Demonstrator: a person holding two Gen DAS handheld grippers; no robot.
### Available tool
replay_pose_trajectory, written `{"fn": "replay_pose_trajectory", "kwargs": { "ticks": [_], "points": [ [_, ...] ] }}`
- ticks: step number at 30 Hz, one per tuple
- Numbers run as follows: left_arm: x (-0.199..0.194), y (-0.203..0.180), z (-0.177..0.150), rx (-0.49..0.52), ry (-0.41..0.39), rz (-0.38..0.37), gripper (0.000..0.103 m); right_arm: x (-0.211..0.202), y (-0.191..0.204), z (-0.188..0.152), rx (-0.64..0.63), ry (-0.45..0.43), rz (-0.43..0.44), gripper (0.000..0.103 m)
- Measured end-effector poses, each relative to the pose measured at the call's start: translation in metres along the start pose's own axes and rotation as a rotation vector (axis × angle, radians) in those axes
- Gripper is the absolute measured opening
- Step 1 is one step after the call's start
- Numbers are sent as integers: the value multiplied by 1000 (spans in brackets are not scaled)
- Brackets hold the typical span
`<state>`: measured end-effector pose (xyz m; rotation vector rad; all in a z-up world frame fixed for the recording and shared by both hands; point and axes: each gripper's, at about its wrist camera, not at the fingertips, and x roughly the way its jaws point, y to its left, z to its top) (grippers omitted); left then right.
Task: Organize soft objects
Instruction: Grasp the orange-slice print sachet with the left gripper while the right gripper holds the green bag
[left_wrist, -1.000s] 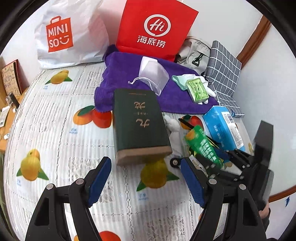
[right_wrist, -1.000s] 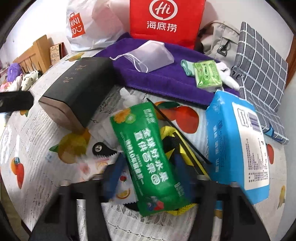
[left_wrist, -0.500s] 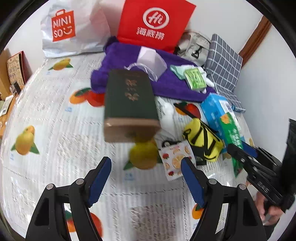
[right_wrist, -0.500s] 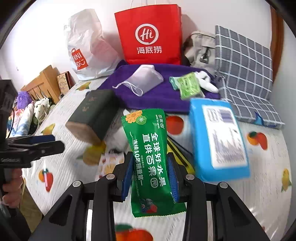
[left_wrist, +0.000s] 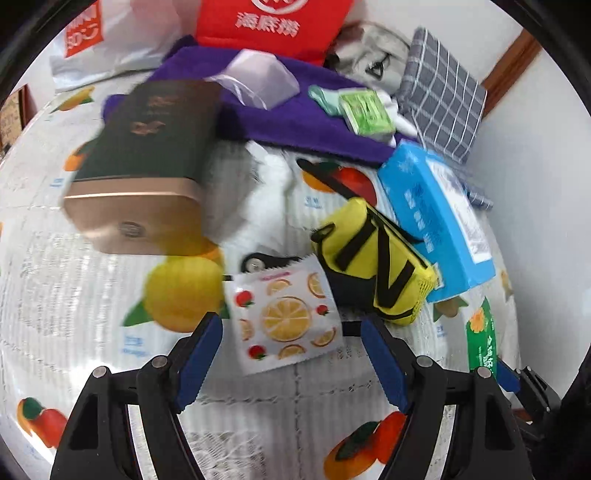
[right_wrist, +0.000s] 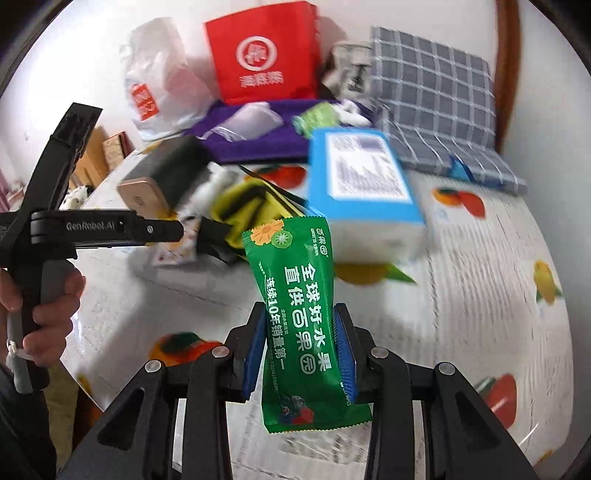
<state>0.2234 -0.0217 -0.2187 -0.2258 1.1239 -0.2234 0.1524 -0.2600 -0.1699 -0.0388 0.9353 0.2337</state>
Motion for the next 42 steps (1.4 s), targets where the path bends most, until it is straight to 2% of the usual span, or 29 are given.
{"fn": "replay_pose_trajectory", "kwargs": {
  "ticks": [5, 6, 7, 9, 10, 14, 15, 18, 22, 27, 29, 30, 31, 33, 38, 39, 40, 42],
  "points": [
    [6, -5, -2, 15, -53, 36, 74, 11, -21, -14, 47, 20, -19, 36],
    [6, -5, -2, 11, -60, 43, 71, 13, -23, -17, 49, 24, -28, 36],
    [5, -4, -1, 10, -66, 57, 61, 17, -26, -19, 52, 32, -34, 36],
    [5, -4, -1, 18, -69, 58, 56, 23, -30, -24, 58, 44, -39, 36],
    [4, -4, -1, 29, -71, 50, 49, 25, -30, -26, 62, 34, -37, 36],
    [-3, -5, -7, 69, -72, 63, 42, 24, -30, -27, 66, 10, -37, 37],
    [-7, -3, -9, 76, -74, 53, 30, 25, -29, -27, 65, 7, -39, 37],
    [-17, 1, -15, 86, -60, 55, 28, 24, -29, -28, 69, -1, -43, 37],
    [-23, 13, -35, 119, -24, 115, 28, 23, -26, -29, 67, 0, -49, 37],
    [-36, 24, -51, 158, -46, 153, 30, 22, -24, -32, 61, 2, -51, 37],
    [-39, 26, -50, 173, -68, 147, 46, 21, -23, -33, 60, 4, -52, 38],
    [-40, 26, -48, 178, -75, 156, 62, 21, -22, -33, 59, 4, -52, 38],
    [-40, 27, -46, 183, -94, 171, 66, 21, -22, -33, 56, 5, -54, 38],
    [-37, 25, -41, 198, -111, 172, 66, 20, -21, -34, 51, 7, -57, 38],
    [-16, 14, -27, 272, -82, 161, 67, 20, -20, -34, 43, 6, -58, 38],
    [-12, 11, -27, 292, -80, 170, 70, 20, -20, -34, 39, 6, -60, 38],
    [-8, 10, -25, 314, -85, 188, 76, 21, -20, -34, 34, 5, -61, 38],
    [-4, 11, -23, 312, -92, 178, 81, 21, -20, -34, 33, 5, -60, 38]
  ]
}}
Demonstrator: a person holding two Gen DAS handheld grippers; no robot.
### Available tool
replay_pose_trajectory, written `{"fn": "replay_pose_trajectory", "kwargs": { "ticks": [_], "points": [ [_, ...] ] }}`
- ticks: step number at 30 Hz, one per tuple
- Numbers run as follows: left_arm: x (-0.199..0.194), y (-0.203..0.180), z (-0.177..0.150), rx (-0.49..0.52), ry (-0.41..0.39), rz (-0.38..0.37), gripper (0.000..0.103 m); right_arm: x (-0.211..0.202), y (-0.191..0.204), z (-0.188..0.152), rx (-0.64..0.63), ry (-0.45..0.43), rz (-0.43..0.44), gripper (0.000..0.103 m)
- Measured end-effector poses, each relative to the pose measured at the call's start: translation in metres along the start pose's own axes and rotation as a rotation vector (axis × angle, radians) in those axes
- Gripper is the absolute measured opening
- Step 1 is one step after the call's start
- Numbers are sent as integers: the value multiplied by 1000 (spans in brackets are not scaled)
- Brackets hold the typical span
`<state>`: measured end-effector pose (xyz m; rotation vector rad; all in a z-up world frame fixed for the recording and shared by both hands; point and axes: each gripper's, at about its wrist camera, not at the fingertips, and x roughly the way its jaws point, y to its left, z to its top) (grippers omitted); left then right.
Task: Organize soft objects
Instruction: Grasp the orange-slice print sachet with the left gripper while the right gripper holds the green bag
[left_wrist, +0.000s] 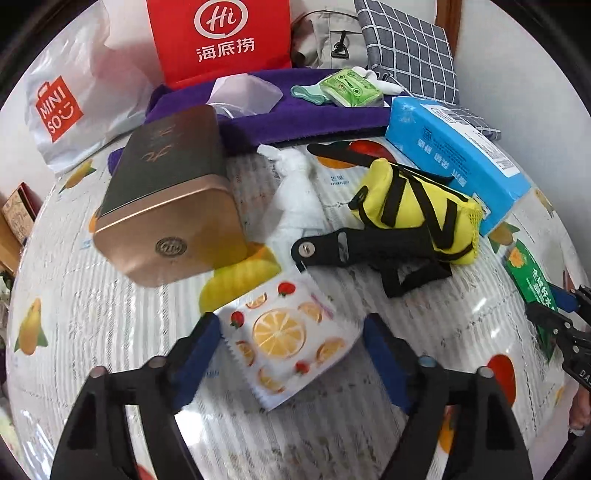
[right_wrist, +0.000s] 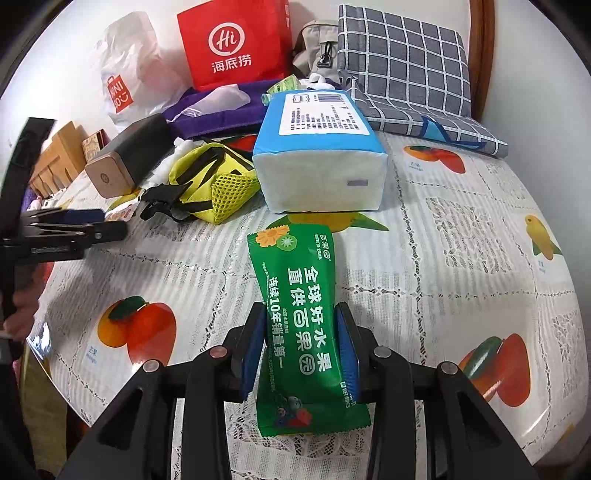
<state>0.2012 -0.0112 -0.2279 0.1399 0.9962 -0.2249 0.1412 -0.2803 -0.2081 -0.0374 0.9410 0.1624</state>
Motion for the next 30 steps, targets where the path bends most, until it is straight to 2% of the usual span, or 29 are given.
{"fn": "replay_pose_trajectory", "kwargs": {
  "ticks": [3, 5, 13, 18, 21, 24, 30],
  "points": [
    [1, 0, 1, -2, -8, -9, 81, 1, 0, 1, 7, -1, 2, 38],
    [1, 0, 0, -4, -20, -3, 77, 2, 0, 2, 8, -3, -2, 38],
    [-10, 10, -11, -63, -56, 22, 43, 3, 3, 3, -2, -2, -17, 38],
    [-15, 13, -18, -84, -57, 8, 37, 4, 4, 4, -1, 2, -29, 38],
    [-18, 17, -21, -108, -52, 4, 27, 3, 3, 4, 7, 11, -25, 38],
    [-22, 21, -25, -129, -49, -15, 22, 2, 1, 3, 25, 20, -15, 37],
    [-31, 32, -31, -205, -25, -60, 20, -4, 0, 3, 52, 27, 19, 31]
  ]
}}
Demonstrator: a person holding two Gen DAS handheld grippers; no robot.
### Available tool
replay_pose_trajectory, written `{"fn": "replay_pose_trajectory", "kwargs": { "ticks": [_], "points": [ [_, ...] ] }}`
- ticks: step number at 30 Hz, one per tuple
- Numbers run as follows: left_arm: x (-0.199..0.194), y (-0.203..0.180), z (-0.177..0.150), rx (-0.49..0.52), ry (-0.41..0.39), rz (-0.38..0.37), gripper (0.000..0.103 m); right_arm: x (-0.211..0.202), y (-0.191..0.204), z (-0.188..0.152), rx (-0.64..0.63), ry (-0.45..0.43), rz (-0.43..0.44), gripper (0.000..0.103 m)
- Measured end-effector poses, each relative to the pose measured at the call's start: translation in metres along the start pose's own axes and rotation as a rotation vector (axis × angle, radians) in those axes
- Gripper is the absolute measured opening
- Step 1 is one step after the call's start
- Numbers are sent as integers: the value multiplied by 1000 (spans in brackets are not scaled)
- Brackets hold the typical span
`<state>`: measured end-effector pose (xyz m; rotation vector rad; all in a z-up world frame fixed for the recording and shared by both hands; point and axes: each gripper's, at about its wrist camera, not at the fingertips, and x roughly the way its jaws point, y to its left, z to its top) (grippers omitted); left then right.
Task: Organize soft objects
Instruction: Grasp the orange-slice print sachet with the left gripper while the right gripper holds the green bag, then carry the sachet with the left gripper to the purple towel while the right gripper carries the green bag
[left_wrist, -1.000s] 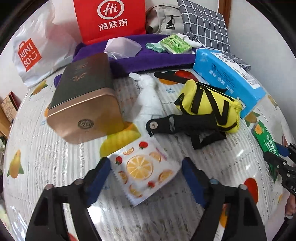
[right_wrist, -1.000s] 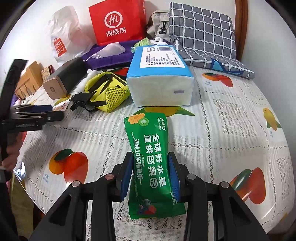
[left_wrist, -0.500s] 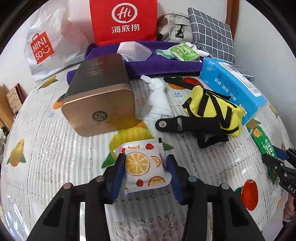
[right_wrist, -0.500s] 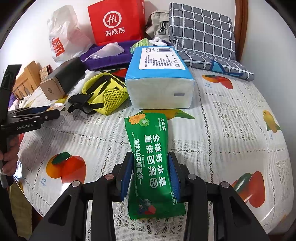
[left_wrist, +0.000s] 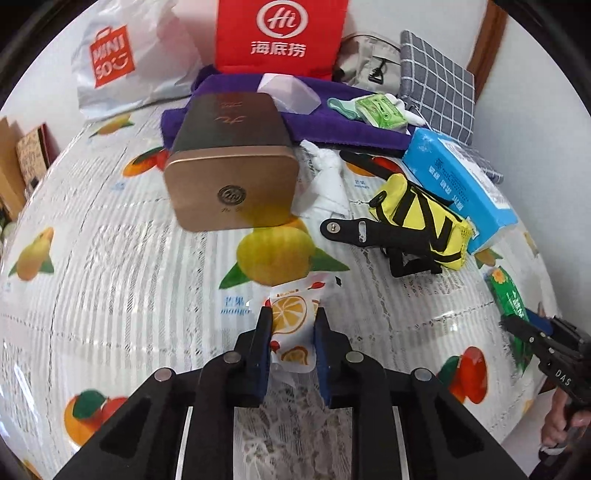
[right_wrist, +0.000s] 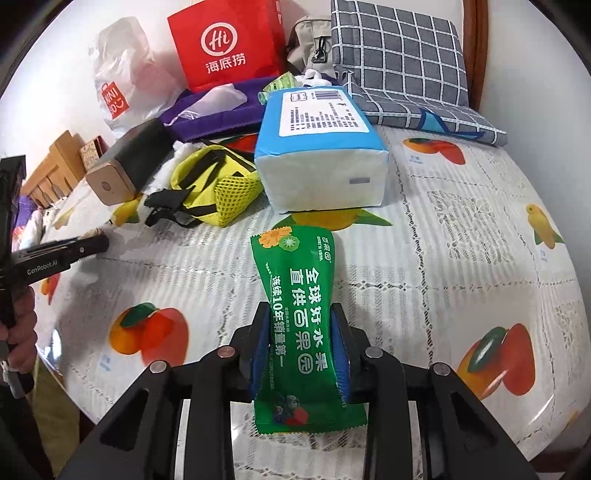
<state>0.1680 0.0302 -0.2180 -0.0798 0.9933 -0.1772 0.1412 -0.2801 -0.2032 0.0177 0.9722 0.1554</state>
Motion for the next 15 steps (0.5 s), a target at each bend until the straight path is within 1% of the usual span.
{"fn": "replay_pose_trajectory", "kwargs": {
  "ticks": [3, 6, 8, 13, 15],
  "points": [
    [-5, 2, -1, -15, 1, 2, 20, -8, 1, 2, 3, -7, 6, 31],
    [-12, 5, 0, -24, 2, -20, 20, -17, 1, 7, 14, -19, 30, 31],
    [-18, 6, 1, -30, -4, -29, 20, -22, 1, 10, 17, -28, 36, 31],
    [-37, 8, 8, -39, -38, -21, 20, -32, 4, 21, 7, -49, 28, 31],
    [-43, 9, 12, -47, -47, -18, 20, -34, 4, 26, 10, -51, 39, 31]
  ]
}}
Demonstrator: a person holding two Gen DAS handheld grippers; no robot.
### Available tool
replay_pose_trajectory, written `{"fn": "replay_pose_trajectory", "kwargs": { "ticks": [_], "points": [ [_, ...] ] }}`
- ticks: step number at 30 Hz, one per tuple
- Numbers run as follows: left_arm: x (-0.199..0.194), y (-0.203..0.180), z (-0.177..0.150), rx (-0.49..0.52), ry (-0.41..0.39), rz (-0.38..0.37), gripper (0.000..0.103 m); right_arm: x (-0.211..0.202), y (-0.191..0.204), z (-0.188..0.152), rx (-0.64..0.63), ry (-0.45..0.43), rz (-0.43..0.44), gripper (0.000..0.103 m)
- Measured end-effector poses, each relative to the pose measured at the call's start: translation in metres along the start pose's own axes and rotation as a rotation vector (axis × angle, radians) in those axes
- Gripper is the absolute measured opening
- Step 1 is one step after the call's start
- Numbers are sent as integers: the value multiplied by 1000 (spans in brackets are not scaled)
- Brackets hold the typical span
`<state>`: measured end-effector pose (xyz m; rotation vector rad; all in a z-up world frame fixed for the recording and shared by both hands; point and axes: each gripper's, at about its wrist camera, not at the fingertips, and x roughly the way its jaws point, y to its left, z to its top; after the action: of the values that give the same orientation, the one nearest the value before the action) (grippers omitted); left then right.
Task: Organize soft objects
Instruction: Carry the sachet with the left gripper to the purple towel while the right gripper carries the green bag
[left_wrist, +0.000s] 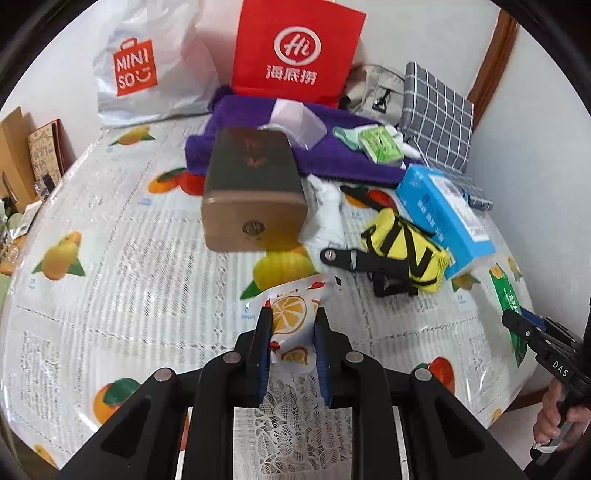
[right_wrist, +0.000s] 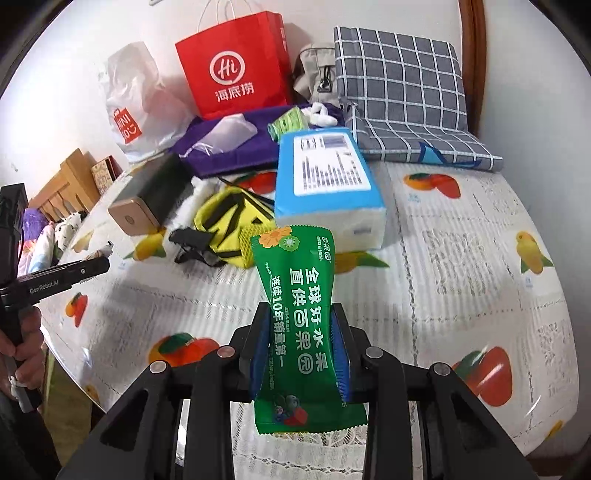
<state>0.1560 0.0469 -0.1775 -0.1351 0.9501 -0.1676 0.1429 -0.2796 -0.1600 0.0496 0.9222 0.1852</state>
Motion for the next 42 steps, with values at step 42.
{"fn": "replay_pose_trajectory", "kwargs": {
  "ticks": [42],
  "points": [
    [-26, 4, 86, -40, -81, -1, 20, -5, 27, 109, -34, -92, -11, 32]
  ]
}}
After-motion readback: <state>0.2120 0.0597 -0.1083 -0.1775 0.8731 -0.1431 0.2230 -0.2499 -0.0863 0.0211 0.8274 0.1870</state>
